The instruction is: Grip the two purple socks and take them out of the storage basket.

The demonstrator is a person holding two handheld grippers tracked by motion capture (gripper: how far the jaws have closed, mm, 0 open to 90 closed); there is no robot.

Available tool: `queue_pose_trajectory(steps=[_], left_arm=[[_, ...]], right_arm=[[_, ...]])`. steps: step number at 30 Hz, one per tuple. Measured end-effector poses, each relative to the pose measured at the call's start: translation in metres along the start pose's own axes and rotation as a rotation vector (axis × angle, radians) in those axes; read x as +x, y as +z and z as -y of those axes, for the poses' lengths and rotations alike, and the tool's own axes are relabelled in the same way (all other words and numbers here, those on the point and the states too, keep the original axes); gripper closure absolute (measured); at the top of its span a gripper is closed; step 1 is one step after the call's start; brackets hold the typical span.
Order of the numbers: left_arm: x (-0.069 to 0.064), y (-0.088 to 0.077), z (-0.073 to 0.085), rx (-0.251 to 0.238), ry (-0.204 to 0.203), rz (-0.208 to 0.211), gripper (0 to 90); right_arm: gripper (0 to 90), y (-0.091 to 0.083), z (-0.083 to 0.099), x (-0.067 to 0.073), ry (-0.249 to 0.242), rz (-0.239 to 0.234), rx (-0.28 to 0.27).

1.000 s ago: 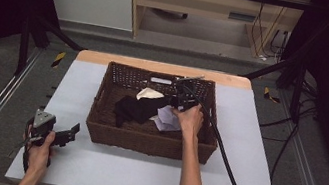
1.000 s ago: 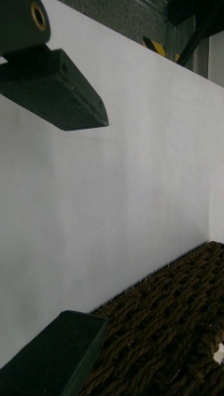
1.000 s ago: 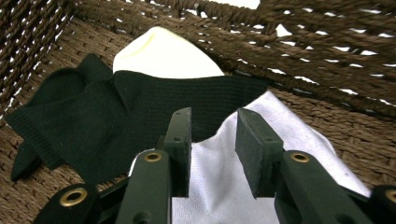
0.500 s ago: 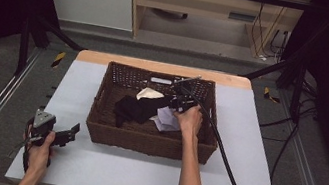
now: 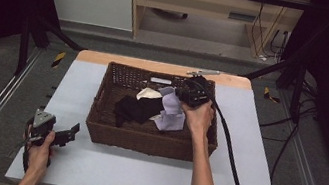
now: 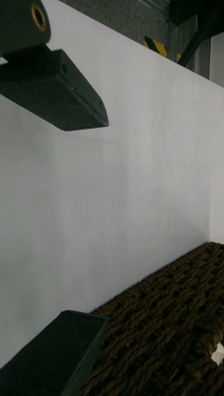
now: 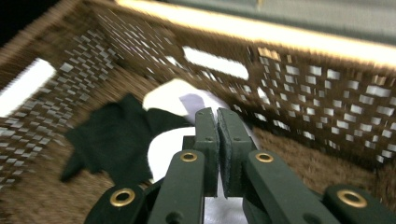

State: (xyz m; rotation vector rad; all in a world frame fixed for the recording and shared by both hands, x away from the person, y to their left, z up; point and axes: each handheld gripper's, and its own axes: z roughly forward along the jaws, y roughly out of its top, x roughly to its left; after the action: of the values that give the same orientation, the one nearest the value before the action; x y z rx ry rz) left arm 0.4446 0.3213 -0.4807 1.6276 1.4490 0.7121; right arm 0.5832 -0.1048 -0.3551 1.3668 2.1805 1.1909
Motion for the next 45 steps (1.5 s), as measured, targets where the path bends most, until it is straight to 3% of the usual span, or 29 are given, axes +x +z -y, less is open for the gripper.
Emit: queue_pose_trajectory(steps=[2,7,20,25,37,42,45], left_arm=[[0.0,0.0,0.0,-0.001,0.002,0.001,4.9],[0.0,0.0,0.0,-0.002,0.003,0.002,4.8],[-0.001,0.0,0.0,-0.001,0.005,0.002,4.9],[-0.001,0.0,0.0,0.0,0.006,0.002,4.9],[-0.001,0.0,0.0,-0.001,0.009,0.001,4.8],[-0.001,0.0,0.0,0.0,0.009,0.0,4.9],[-0.001,0.0,0.0,0.0,0.009,0.001,4.9]], right_arm=[[87.9,-0.009,-0.001,0.005,-0.028,-0.019,-0.038],[88.1,-0.03,-0.003,0.011,-0.044,-0.048,-0.115],[88.0,-0.079,-0.003,0.019,-0.088,-0.113,-0.24],[88.0,-0.107,0.0,0.03,-0.113,-0.155,-0.306],[88.0,-0.146,0.016,0.055,-0.192,-0.293,-0.336],[88.1,-0.152,0.027,0.062,-0.198,-0.382,-0.33],[88.1,-0.153,0.032,0.068,-0.216,-0.408,-0.315]])
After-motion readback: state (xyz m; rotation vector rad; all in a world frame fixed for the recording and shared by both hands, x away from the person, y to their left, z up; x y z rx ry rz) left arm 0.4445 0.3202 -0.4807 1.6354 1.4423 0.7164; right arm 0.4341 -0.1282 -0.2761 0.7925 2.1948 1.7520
